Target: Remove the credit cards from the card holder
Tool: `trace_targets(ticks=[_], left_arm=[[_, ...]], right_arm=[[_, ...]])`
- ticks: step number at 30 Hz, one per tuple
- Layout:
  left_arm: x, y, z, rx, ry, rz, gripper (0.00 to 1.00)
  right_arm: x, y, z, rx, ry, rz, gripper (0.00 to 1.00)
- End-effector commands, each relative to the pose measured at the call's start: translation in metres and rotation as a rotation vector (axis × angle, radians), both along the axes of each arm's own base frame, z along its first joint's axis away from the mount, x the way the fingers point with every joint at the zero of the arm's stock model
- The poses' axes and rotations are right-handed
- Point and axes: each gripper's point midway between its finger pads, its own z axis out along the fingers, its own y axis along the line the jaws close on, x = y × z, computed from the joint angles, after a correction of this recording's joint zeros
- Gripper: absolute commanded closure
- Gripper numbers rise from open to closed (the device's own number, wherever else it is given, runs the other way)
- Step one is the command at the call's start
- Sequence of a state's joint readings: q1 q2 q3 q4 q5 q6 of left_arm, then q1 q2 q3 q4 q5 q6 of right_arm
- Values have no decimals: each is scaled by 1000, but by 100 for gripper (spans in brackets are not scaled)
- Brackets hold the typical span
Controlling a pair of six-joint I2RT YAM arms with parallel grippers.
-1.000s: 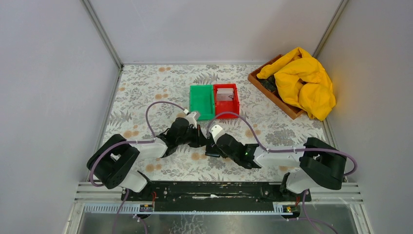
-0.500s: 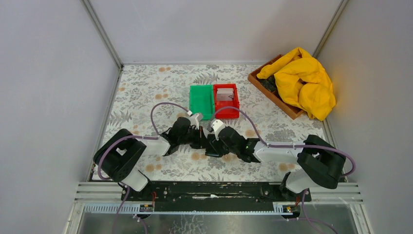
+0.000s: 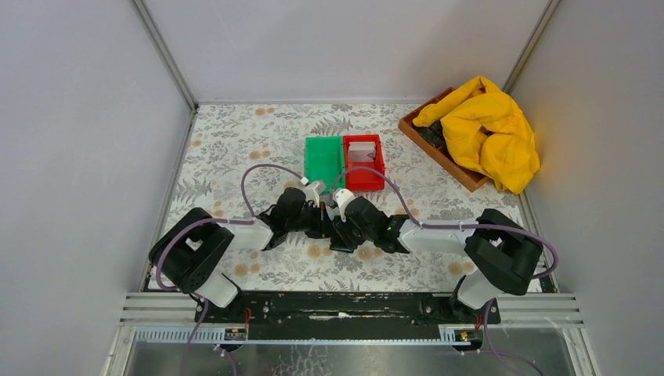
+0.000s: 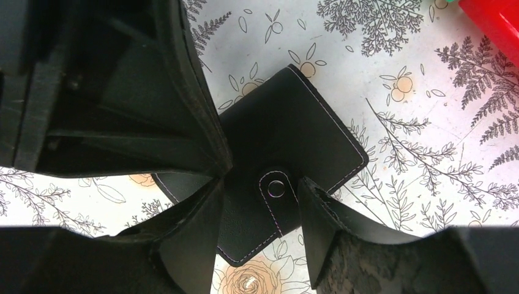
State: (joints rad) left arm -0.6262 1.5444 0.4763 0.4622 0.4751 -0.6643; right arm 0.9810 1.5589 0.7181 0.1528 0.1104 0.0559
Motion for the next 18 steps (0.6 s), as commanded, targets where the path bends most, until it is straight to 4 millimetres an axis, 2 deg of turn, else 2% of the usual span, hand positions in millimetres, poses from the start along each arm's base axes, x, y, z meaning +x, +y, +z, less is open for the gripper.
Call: trace_targets(ticks=[1, 5, 9, 12, 18], left_arm=[[10, -5, 15, -36, -50, -3, 100], [11, -5, 14, -32, -50, -1, 100], [11, -4, 13, -30, -48, -1, 100], [11, -4, 13, -29, -48, -2, 100], [11, -5, 13, -31, -46, -6, 100]], right_arm=[[7, 0, 0, 1, 44, -39, 45], [13, -7, -4, -5, 61, -75, 46], [12, -11, -12, -27, 96, -84, 54], [13, -15, -17, -41, 118, -104, 65], [16, -20, -18, -28, 141, -136, 97]])
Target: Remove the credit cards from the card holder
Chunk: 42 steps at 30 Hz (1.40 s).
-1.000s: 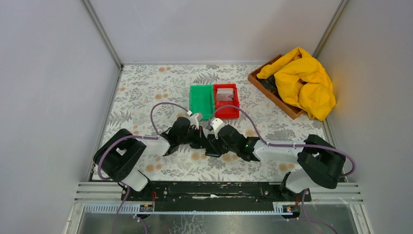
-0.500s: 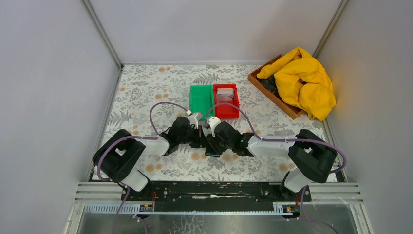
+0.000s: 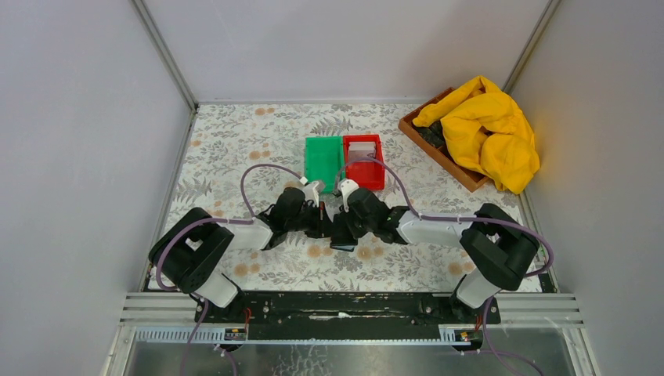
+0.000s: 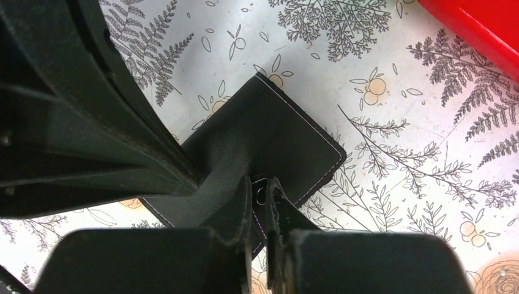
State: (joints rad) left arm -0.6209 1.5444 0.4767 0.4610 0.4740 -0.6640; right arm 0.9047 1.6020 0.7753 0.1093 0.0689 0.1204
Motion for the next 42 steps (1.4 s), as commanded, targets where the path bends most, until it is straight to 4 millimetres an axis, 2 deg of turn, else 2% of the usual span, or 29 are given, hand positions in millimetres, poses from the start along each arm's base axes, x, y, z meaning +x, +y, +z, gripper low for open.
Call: trace_targets(ticks=[1, 5, 8, 17, 22, 27, 32, 36, 42], left_arm=[[9, -6, 13, -33, -47, -13, 100], [8, -7, 13, -33, -46, -15, 100], [8, -7, 13, -34, -46, -18, 100], [10, -5, 14, -36, -56, 1, 100], [10, -4, 19, -42, -73, 5, 100], [9, -3, 23, -48, -86, 4, 100], [6, -4, 33, -84, -104, -5, 100], [4, -4, 45, -120, -136, -3, 100], [-5, -10, 53, -200, -125, -42, 100]], right_arm=[[-4, -16, -17, -48, 74, -43, 100], [-2, -18, -16, -37, 74, -58, 100], [-1, -20, -7, 0, 47, -74, 100], [-8, -12, 51, 293, -66, -50, 100], [-3, -23, 80, 362, -145, -109, 100], [-7, -18, 104, 570, -79, -102, 100], [-5, -17, 97, 583, -32, -105, 100], [5, -30, 74, 477, -44, -175, 100], [0, -29, 50, 433, 20, -166, 100]])
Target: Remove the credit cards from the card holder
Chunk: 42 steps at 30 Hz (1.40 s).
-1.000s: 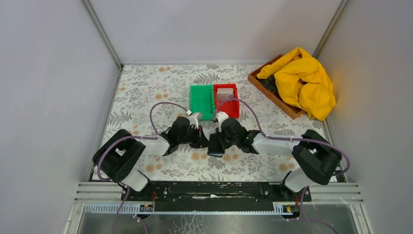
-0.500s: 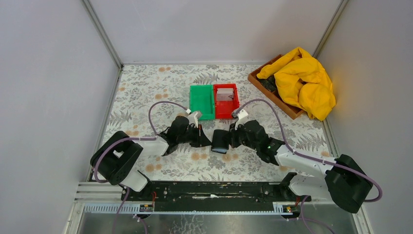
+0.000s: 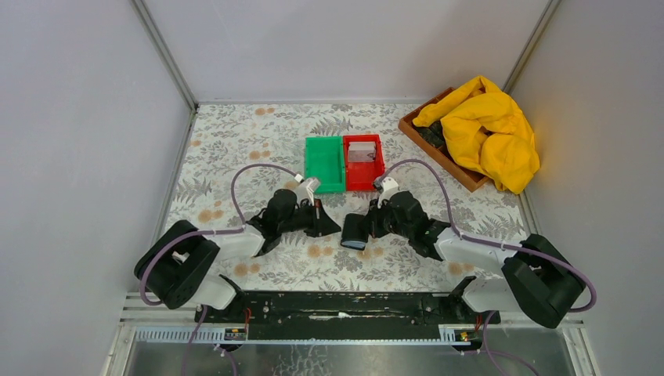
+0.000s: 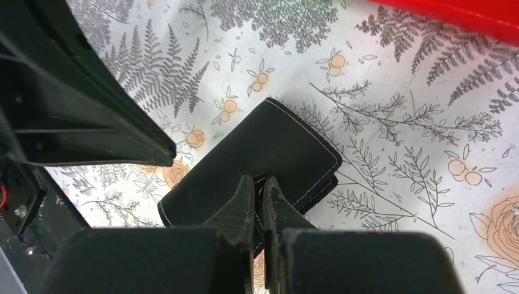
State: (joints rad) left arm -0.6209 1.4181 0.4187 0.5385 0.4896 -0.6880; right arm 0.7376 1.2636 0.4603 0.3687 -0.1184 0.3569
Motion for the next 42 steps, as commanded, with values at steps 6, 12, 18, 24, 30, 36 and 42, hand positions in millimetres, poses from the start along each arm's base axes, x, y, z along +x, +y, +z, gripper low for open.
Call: trace_targets(ticks=[6, 12, 18, 24, 30, 36, 42], left_arm=[[-18, -29, 15, -249, 75, -166, 100], [-22, -35, 3, -284, 154, -196, 100], [-16, -36, -14, -184, 149, -162, 100], [-17, -46, -35, -82, 159, -162, 100], [-14, -47, -45, -60, 183, -145, 100], [-12, -46, -49, -43, 185, -132, 100], [-11, -45, -50, -35, 184, -128, 100]], right_arm=[[5, 10, -3, 30, 6, 19, 100], [2, 13, -4, 38, 8, 44, 100], [-5, 17, -3, 66, 16, 79, 100], [-12, 24, 1, 125, 18, 120, 100], [-20, 32, 10, 194, 18, 161, 100], [-29, 41, 23, 290, 34, 202, 100], [-29, 37, 30, 321, 16, 190, 100]])
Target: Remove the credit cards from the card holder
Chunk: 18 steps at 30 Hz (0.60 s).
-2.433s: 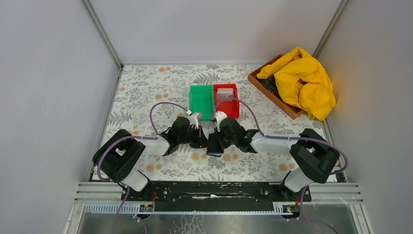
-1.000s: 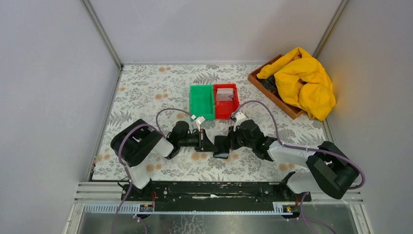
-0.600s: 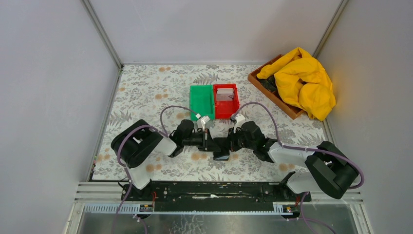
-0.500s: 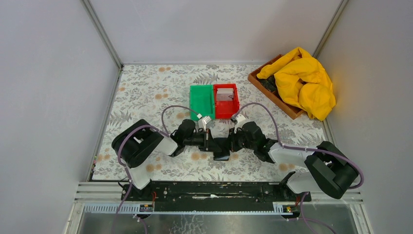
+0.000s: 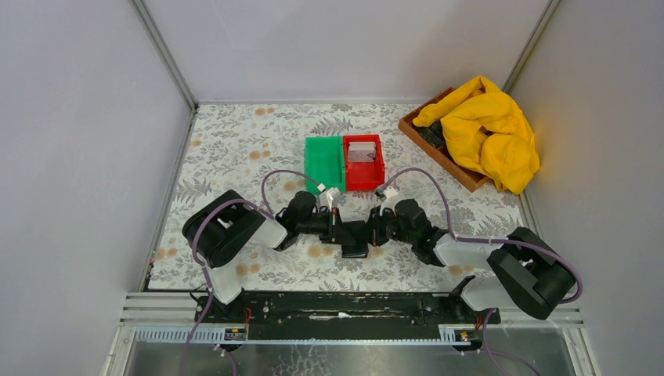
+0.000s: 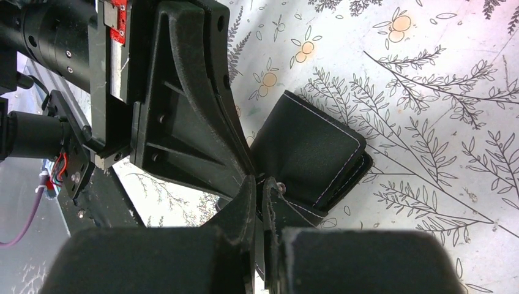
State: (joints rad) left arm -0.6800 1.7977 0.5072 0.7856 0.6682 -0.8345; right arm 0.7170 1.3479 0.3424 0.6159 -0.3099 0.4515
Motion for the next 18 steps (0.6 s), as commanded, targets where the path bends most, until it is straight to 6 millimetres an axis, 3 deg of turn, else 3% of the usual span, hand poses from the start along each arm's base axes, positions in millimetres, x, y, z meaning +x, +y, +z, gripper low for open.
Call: trace_targets(ticks=[1, 7, 18], left_arm=[[10, -1, -8, 41, -33, 27, 100], [7, -1, 3, 18, -64, 6, 97], [-4, 8, 72, -109, -280, -16, 88]], right_arm=[[-1, 22, 51, 185, -90, 69, 100], [2, 13, 75, 186, -159, 34, 100], [11, 4, 136, 153, -270, 5, 100]])
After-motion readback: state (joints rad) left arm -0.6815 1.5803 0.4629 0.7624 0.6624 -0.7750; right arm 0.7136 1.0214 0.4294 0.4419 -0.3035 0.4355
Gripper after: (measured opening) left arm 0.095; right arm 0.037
